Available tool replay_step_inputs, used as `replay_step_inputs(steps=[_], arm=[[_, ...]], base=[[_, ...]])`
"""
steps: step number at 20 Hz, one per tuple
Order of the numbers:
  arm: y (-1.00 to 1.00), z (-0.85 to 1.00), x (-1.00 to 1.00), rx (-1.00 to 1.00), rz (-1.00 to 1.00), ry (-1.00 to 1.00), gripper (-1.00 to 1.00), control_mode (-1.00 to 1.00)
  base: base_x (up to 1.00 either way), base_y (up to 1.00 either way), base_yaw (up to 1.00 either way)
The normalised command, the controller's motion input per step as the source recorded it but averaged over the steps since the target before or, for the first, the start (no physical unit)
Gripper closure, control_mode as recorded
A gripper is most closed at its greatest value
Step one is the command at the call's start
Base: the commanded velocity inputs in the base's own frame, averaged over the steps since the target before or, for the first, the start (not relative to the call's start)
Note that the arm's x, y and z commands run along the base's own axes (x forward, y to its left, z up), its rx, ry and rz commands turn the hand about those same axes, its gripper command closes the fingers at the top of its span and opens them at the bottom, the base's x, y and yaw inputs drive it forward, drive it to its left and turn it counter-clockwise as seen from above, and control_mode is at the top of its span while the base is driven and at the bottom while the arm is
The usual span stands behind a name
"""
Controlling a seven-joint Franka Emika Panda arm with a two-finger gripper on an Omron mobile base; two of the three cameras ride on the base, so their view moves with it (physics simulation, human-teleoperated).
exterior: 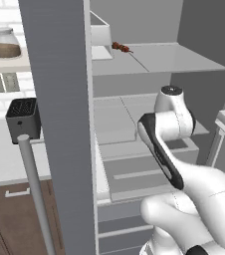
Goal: Take the strawberry from the fridge and place it on top of the pancake, located on the dining counter.
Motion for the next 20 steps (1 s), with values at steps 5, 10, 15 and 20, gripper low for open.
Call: replay_step_inputs(steps=[5, 10, 15, 20], arm=[[0.0, 0.26, -0.63, 0.01, 0.08, -0.09, 1.0, -1.0], [-0.1, 0.29, -0.49, 0.0, 0.03, -0.19, 1.0, -1.0], [-0.14, 0.28, -0.33, 0.0, 0.01, -0.1, 1.0, -1.0], [-0.04, 0.27, -0.15, 0.0, 0.0, 0.01, 1.0, -1.0]], base=[[0.0, 0.0, 0.0], [0.0, 0.0, 0.0], [0.0, 0.0, 0.0], [0.0, 0.0, 0.0]])
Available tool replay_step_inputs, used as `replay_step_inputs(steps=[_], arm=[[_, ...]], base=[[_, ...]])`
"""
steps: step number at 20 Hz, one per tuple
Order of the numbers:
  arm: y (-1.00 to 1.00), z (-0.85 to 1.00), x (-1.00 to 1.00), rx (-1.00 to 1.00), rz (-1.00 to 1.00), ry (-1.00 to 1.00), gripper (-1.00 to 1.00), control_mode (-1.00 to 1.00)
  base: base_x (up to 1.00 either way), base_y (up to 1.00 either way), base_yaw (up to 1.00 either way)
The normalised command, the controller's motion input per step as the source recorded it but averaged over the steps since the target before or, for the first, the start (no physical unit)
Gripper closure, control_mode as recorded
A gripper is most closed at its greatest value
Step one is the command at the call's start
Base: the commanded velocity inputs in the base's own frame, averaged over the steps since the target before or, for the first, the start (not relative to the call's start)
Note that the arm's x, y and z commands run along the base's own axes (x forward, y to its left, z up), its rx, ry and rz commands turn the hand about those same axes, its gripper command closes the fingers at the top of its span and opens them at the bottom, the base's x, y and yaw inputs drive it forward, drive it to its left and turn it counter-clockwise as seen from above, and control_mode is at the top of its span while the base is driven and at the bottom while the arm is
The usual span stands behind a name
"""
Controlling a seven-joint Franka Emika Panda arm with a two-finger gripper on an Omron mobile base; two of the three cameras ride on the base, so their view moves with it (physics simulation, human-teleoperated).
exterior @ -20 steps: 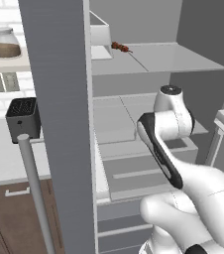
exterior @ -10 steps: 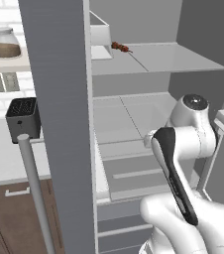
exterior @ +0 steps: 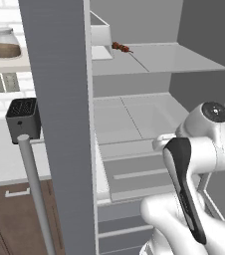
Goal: Take the strawberry from the fridge and place it on top of the pancake, located on the dining counter.
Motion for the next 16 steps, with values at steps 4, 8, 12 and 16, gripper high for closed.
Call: replay_step_inputs(steps=[4, 8, 12, 16], arm=[[0.0, 0.25, 0.0, 0.0, 0.0, 0.15, 1.0, -1.0], [0.0, 0.19, 0.0, 0.0, 0.0, 0.21, 1.0, -1.0], [0.0, 0.0, -0.07, 0.0, 0.0, 0.03, 1.0, -1.0], [0.0, 0.0, 0.0, 0.0, 0.02, 0.0, 1.0, -1.0]], base=[[0.0, 0.0, 0.0], [0.0, 0.0, 0.0], [0.0, 0.0, 0.0], [0.0, 0.0, 0.0]])
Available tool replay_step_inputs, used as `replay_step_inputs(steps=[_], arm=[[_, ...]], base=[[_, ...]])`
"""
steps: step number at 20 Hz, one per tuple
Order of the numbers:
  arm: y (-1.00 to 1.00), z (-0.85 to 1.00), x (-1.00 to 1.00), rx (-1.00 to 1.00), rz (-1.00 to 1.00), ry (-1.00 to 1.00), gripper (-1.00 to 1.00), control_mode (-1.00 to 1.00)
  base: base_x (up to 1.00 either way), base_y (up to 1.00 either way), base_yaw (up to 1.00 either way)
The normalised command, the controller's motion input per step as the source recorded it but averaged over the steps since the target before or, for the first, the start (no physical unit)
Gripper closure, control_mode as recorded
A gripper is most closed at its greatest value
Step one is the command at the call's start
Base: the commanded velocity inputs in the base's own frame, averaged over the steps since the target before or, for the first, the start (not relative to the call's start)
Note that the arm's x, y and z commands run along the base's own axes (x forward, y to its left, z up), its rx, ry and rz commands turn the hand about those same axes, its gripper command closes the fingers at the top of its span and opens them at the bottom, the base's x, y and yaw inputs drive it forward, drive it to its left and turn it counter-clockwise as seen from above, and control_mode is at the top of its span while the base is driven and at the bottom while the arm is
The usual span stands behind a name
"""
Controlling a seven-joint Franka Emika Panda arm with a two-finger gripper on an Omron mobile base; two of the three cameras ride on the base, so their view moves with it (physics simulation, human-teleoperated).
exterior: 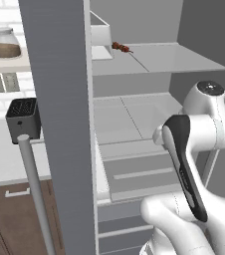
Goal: Take the strawberry from the fridge and place it on top of the pancake, located on the dining counter.
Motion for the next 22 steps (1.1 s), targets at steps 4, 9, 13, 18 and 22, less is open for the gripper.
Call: replay_step_inputs(steps=[4, 9, 13, 18, 22], arm=[[0.0, 0.0, 0.0, 0.0, 0.0, 0.0, 1.0, -1.0], [0.0, 0.0, -0.1, 0.0, 0.0, 0.0, 1.0, -1.0], [0.0, 0.0, -0.15, 0.0, 0.0, 0.0, 1.0, 1.0], [0.0, 0.0, 0.0, 0.0, 0.0, 0.0, 1.0, 1.0], [0.0, 0.0, 0.0, 0.0, 0.0, 0.0, 1.0, 1.0]], base=[[0.0, 0.0, 0.0], [0.0, 0.0, 0.0], [-0.7, 0.0, -0.03], [-0.92, 0.01, -0.03], [-0.79, 0.06, -0.13]])
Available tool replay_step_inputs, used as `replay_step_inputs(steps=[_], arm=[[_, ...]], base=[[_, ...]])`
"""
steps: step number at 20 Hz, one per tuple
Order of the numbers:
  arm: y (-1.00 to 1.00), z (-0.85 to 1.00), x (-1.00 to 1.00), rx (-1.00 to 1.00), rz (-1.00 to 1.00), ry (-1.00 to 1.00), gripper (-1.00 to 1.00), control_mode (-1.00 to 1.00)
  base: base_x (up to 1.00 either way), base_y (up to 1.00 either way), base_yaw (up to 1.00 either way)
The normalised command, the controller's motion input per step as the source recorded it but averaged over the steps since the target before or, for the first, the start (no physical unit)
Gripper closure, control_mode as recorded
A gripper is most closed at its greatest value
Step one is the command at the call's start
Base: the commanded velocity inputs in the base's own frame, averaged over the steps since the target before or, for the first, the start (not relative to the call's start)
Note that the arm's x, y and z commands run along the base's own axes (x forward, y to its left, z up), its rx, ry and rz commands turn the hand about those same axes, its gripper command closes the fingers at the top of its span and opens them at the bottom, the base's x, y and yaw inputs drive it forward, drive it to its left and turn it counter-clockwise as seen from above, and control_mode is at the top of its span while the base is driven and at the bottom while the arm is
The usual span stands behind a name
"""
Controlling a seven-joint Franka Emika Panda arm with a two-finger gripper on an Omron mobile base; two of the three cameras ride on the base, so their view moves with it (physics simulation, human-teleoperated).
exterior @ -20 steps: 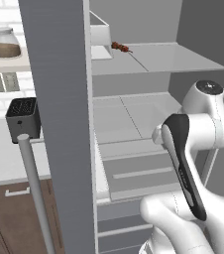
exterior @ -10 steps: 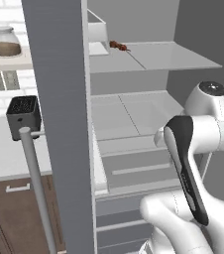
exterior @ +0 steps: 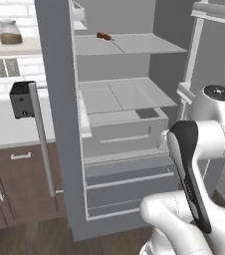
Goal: Take the strawberry from the fridge and place it on top of the pancake, located on the dining counter.
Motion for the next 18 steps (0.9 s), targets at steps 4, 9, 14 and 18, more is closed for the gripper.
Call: replay_step_inputs(steps=[4, 9, 14, 18], arm=[[0.0, 0.0, 0.0, 0.0, 0.0, 0.0, 1.0, 1.0], [0.0, 0.0, 0.0, 0.0, 0.0, 0.0, 1.0, 1.0], [0.0, 0.0, 0.0, 0.0, 0.0, 0.0, 1.0, 1.0], [0.0, 0.0, 0.0, 0.0, 0.0, 0.0, 1.0, 1.0]], base=[[-0.58, 0.0, -0.5], [-0.41, -0.03, -0.82], [-0.21, 0.0, -0.9], [0.0, 0.0, -0.97]])
